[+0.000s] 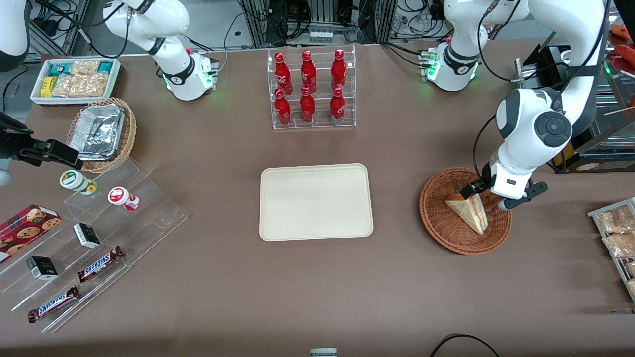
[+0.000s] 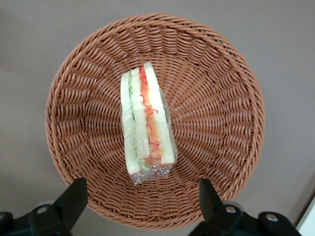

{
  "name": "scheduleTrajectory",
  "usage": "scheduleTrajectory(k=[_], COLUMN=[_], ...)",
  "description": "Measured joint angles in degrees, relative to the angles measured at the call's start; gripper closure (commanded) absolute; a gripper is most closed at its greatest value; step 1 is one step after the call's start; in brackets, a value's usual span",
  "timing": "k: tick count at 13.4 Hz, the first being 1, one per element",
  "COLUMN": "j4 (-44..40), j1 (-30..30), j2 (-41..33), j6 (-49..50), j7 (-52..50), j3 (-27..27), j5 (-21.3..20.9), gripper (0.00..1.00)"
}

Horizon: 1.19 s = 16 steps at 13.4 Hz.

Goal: Place sandwich from basket to tray
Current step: 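Lower the left gripper and close it on the wrapped sandwich, then lift the sandwich and carry it over the cream tray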

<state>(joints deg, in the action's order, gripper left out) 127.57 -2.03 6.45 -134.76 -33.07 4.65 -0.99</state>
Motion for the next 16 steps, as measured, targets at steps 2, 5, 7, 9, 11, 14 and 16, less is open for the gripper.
scheduleTrajectory(k=[2, 5, 7, 9, 11, 14, 16], j4=[0.86, 1.13, 1.15, 1.16, 1.16, 1.11, 0.84], j1=[0.10, 0.10, 0.11, 0.11, 0.11, 0.14, 0.14], j2=[0.84, 3.09, 4.83, 6.62, 7.96, 8.36, 8.36], j6=[-2.28, -5.11, -6.98, -8.39, -9.28, -9.63, -9.63], j7=[-0.06, -0.15, -0.25, -0.28, -0.33, -0.33, -0.33], j3=[-0.08, -0.19, -0.22, -0.23, -0.26, -0.37, -0.55], j5=[0.00, 0.00, 0.00, 0.00, 0.00, 0.00, 0.00], gripper=[0.00, 0.00, 0.00, 0.11, 0.59, 1.00, 1.00])
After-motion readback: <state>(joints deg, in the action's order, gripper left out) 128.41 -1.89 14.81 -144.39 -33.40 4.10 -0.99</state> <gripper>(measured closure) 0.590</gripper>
